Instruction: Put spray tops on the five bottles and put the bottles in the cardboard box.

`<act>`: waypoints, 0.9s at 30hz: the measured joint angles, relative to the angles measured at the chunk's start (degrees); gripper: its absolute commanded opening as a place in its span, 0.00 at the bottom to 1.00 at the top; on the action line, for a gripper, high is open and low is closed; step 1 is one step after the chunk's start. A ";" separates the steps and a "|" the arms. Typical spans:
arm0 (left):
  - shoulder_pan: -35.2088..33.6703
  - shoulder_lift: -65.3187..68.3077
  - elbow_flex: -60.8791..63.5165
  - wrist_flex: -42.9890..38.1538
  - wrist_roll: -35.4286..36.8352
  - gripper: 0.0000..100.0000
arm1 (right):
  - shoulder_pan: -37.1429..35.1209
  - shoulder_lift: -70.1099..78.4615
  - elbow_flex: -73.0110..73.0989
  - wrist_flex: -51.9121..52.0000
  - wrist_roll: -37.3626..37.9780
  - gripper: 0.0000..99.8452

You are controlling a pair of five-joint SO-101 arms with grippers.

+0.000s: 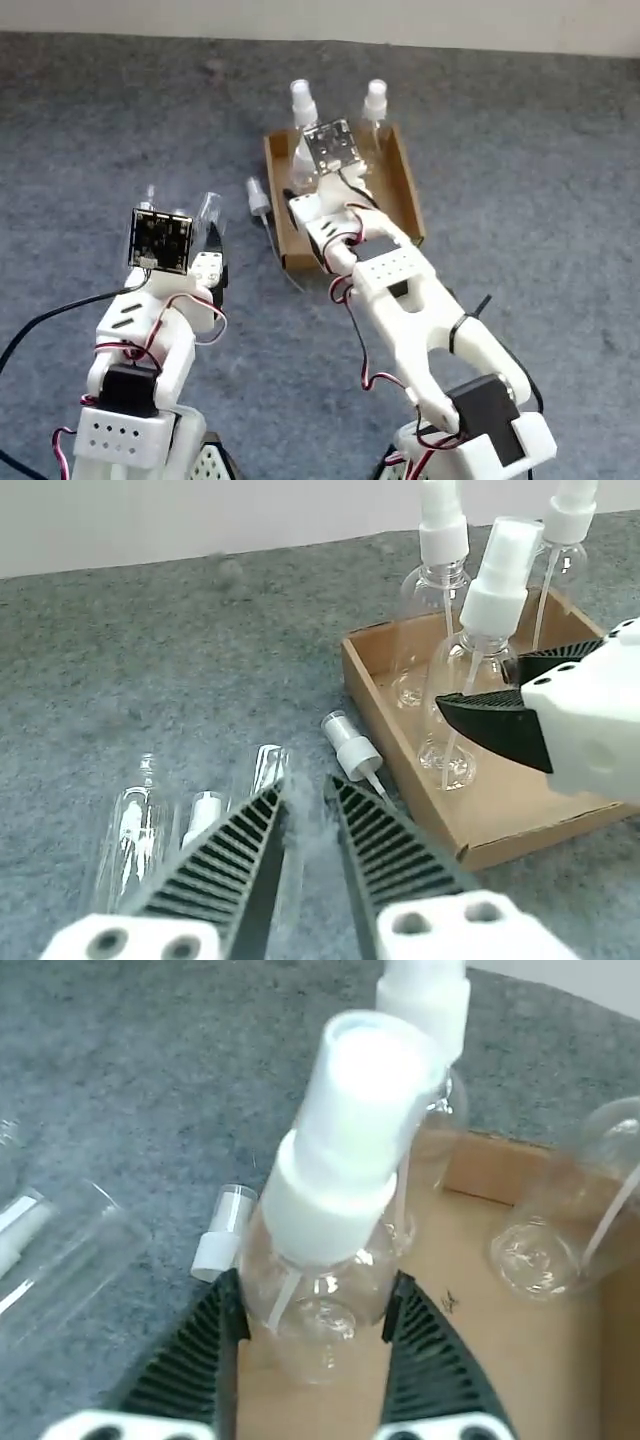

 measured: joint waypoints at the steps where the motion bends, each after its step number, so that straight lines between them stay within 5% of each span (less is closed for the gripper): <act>1: 0.00 0.00 0.00 0.00 0.00 0.00 | 0.00 0.00 0.00 0.00 0.00 0.01; 8: 0.00 0.00 0.00 0.00 0.00 0.00 | 0.00 0.00 0.00 0.00 0.00 0.11; 27: 0.00 0.00 0.00 0.00 0.00 0.00 | -0.53 0.00 0.00 0.00 0.00 0.16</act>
